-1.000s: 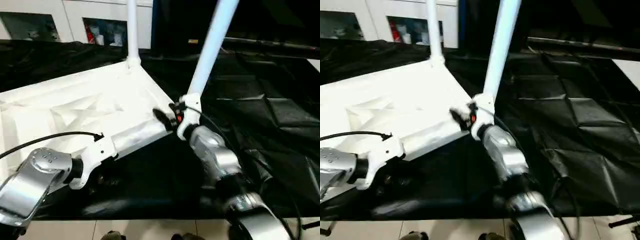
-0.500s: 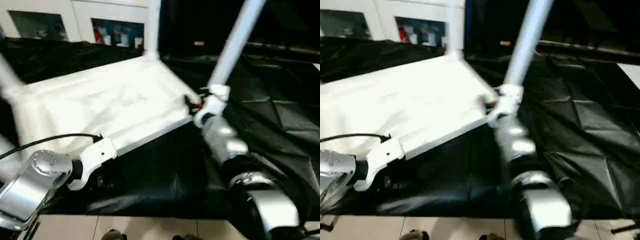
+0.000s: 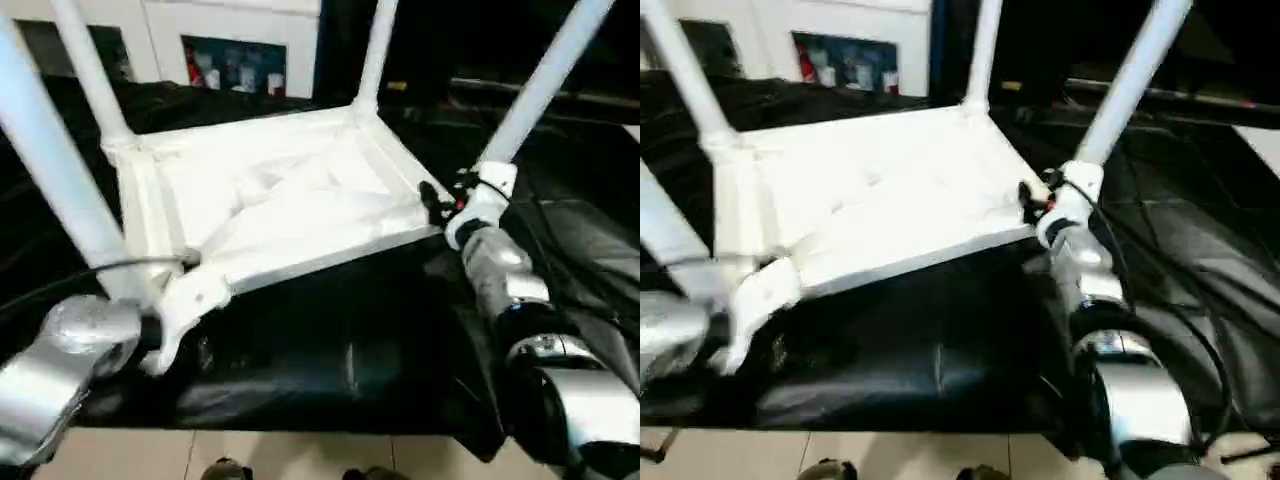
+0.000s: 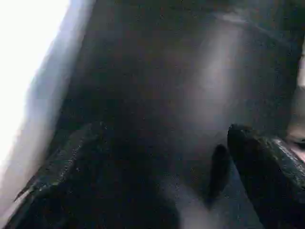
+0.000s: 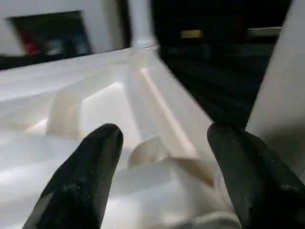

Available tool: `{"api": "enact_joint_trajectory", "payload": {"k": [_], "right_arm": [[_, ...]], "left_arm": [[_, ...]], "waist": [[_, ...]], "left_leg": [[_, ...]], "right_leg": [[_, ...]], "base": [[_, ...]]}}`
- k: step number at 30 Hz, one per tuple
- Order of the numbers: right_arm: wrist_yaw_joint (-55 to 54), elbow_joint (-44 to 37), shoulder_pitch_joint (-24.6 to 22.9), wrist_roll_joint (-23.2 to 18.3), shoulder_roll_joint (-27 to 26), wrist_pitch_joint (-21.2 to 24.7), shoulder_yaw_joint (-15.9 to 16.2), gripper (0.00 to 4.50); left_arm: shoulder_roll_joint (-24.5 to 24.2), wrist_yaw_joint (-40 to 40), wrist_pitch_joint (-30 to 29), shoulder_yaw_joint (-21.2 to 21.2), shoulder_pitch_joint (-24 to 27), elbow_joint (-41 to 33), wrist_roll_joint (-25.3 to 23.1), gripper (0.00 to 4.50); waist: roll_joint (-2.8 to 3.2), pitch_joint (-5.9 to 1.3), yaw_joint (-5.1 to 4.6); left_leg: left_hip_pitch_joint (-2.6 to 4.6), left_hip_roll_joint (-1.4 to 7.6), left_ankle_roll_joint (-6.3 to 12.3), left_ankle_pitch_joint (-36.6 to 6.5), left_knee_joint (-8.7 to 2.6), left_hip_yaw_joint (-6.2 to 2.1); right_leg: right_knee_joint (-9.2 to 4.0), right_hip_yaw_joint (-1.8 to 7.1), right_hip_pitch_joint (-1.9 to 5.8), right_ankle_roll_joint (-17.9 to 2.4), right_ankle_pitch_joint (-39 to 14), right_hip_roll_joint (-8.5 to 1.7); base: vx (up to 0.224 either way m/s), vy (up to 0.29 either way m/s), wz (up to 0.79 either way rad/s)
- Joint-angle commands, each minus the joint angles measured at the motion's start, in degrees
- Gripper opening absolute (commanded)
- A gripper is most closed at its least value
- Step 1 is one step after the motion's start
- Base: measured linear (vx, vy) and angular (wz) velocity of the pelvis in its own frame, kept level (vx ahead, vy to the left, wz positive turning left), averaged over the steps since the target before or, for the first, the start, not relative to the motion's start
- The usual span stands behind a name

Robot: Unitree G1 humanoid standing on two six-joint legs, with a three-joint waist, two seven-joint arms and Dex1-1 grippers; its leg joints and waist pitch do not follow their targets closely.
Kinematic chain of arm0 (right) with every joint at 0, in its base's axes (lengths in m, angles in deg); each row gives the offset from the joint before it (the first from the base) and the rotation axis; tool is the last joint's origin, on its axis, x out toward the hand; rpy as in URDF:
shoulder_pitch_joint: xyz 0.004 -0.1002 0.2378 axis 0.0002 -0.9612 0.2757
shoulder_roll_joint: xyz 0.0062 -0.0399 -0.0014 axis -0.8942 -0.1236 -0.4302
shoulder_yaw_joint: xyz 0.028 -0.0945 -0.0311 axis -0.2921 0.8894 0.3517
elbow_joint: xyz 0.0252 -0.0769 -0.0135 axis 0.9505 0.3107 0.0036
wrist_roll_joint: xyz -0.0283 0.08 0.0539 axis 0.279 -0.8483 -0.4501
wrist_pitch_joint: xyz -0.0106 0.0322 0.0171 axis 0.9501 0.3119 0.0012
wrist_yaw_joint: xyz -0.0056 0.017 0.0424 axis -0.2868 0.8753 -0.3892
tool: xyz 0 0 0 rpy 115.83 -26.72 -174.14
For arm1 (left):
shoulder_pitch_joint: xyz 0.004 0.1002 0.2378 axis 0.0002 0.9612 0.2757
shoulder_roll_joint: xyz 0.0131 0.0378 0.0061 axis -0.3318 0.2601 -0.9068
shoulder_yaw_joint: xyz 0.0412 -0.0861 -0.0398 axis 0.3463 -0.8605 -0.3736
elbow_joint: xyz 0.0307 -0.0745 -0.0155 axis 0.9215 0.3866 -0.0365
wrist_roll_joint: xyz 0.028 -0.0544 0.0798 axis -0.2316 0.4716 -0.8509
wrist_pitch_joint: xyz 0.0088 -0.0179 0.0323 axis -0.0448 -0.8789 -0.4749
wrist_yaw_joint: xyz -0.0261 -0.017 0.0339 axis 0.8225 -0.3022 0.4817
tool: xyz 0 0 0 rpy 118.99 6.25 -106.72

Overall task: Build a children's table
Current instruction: Rotate leg to tighten, then rotate table base

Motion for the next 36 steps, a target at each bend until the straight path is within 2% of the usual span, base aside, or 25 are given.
{"api": "enact_joint_trajectory", "payload": {"k": [1,3,4,5,7,12,17,20,24,28,29,30,32,33,34,35,36], "right_arm": [[5.3,-4.1,-3.3,-0.1,0.1,1.3,2.1,3.32],[7.7,-7.7,-6.1,-0.8,0.1,2.3,3.4,3.32],[8.3,-9.4,-7.3,-1.2,0.1,2.9,3.8,3.32],[9.0,-11.6,-8.9,-1.6,0.0,3.7,4.5,3.32],[10.0,-14.1,-10.7,-1.7,0.1,4.6,5.3,3.32],[14.8,-21.8,-17.4,-0.3,1.5,7.2,8.6,3.32],[15.6,-24.0,-20.1,1.3,3.4,8.9,9.6,3.32],[14.9,-24.0,-20.4,1.9,3.9,9.5,9.9,3.32],[11.3,-23.0,-20.0,3.1,3.4,10.1,9.5,3.32],[9.8,-22.4,-19.7,3.2,2.5,10.1,8.9,3.32],[9.5,-22.3,-19.5,3.3,1.9,9.9,9.1,3.32],[9.3,-22.2,-19.3,3.3,1.7,9.9,9.3,3.32],[9.0,-22.0,-18.9,3.5,1.3,9.8,9.5,3.32],[8.8,-21.7,-18.4,3.8,0.9,9.4,9.7,3.32],[8.8,-21.7,-18.4,3.8,0.9,9.4,9.7,3.32],[7.3,-20.1,-17.0,4.5,-0.1,9.0,10.1,3.32],[7.3,-20.1,-17.0,4.5,-0.1,9.0,10.1,3.32]], "left_arm": [[-2.9,3.0,-2.3,-3.2,3.0,-2.2,2.2,4.42],[-4.9,4.8,-3.5,-6.0,5.9,-3.0,4.0,4.42],[-5.5,5.4,-4.2,-7.4,6.9,-3.5,4.7,4.42],[-6.1,6.0,-5.0,-9.3,7.8,-3.8,5.5,4.42],[-7.1,6.7,-5.7,-11.6,9.2,-4.0,6.4,4.42],[-11.9,8.0,-3.8,-22.0,14.4,0.6,4.6,4.42],[-17.2,11.2,-0.7,-31.5,17.0,9.4,3.0,4.42],[-18.5,12.1,0.0,-34.1,17.5,11.3,2.9,4.42],[-17.7,10.2,3.7,-37.1,14.4,15.5,4.1,4.42],[-13.9,9.9,5.4,-39.4,8.3,19.6,9.4,4.42],[-12.1,9.7,7.4,-39.9,5.2,21.8,11.1,4.42],[-11.4,9.7,8.2,-39.6,4.1,22.6,11.5,4.42],[-10.2,9.9,9.0,-39.1,2.7,23.4,12.0,4.42],[-8.6,9.8,9.1,-38.7,1.4,23.5,13.2,4.42],[-8.6,9.8,9.1,-38.7,1.4,23.5,13.2,4.42],[-5.5,10.1,8.4,-37.2,-0.5,23.1,15.8,4.42],[-5.5,10.1,8.4,-37.2,-0.5,23.1,15.8,4.42]], "waist": [[0.69,-3.47,-0.05],[0.83,-3.31,-0.30],[0.85,-3.35,-0.41],[1.03,-3.18,-0.34],[1.02,-3.03,-0.40],[1.06,-2.67,-0.30],[1.42,-2.48,-0.12],[1.41,-2.44,-0.15],[1.39,-2.52,-0.03],[1.49,-2.64,0.22],[1.49,-2.70,0.24],[1.49,-2.96,0.33],[1.47,-2.99,0.25],[1.27,-3.09,0.14],[1.33,-3.07,0.17],[1.04,-3.18,0.17],[1.19,-3.09,0.15]], "left_leg": [[0.77,1.18,-0.52,-12.9,-3.74,-0.54],[1.08,1.26,-0.41,-14.1,-3.85,-0.64],[1.00,1.30,-0.44,-14.0,-3.91,-0.69],[1.17,1.39,-0.57,-14.8,-4.07,-0.75],[1.28,1.42,-0.82,-16.0,-4.22,-0.81],[1.43,1.35,-0.64,-18.6,-4.48,-0.95],[1.82,1.50,-1.13,-20.2,-4.85,-1.26],[1.90,1.54,-1.19,-20.3,-4.91,-1.19],[1.94,1.46,-1.15,-19.3,-4.92,-1.09],[2.15,1.34,-1.45,-18.3,-4.87,-0.98],[2.18,1.24,-1.52,-18.2,-4.83,-0.96],[2.11,1.25,-1.65,-17.0,-4.74,-1.00],[2.11,1.33,-1.64,-16.7,-4.80,-0.98],[1.98,1.31,-1.46,-15.7,-4.71,-0.91],[2.03,1.35,-1.42,-15.7,-4.66,-0.89],[2.04,1.42,-1.32,-15.4,-4.66,-0.82],[2.10,1.40,-1.54,-15.6,-4.69,-0.86]], "right_leg": [[-4.17,2.93,2.85,-9.8,-12.1,-3.03],[-4.57,3.00,2.47,-9.3,-14.7,-2.97],[-4.49,3.01,2.55,-9.4,-14.6,-2.91],[-4.63,2.99,2.32,-9.4,-15.2,-2.87],[-4.70,3.01,2.18,-9.3,-16.2,-2.77],[-5.41,3.21,1.91,-7.7,-20.1,-2.87],[-5.56,3.22,1.68,-8.1,-20.7,-3.01],[-5.46,3.31,1.64,-9.1,-19.5,-3.10],[-5.33,3.35,1.79,-9.9,-17.6,-3.17],[-4.98,3.27,1.94,-10.8,-15.4,-3.15],[-4.98,3.25,1.99,-11.0,-14.8,-3.15],[-4.71,3.27,2.24,-11.4,-12.9,-3.29],[-4.57,3.26,2.25,-11.5,-11.8,-3.22],[-4.49,3.30,2.52,-11.7,-11.0,-3.29],[-4.45,3.33,2.47,-11.8,-11.1,-3.36],[-4.48,3.31,2.52,-12.0,-11.2,-3.39],[-4.44,3.28,2.42,-12.2,-11.7,-3.40]], "base": [[0.000,0.000,0.00],[0.000,0.000,0.00],[0.000,0.000,0.00],[0.000,0.000,0.00],[0.000,0.000,0.00],[0.000,0.000,0.00],[0.000,0.000,0.00],[0.000,0.000,0.00],[0.000,0.000,0.00],[0.000,0.000,0.00],[0.000,0.000,0.00],[0.000,0.000,0.00],[0.000,0.000,0.00],[0.000,0.000,0.00],[0.000,0.000,0.00],[0.000,0.000,0.00],[0.000,0.000,0.00]]}}
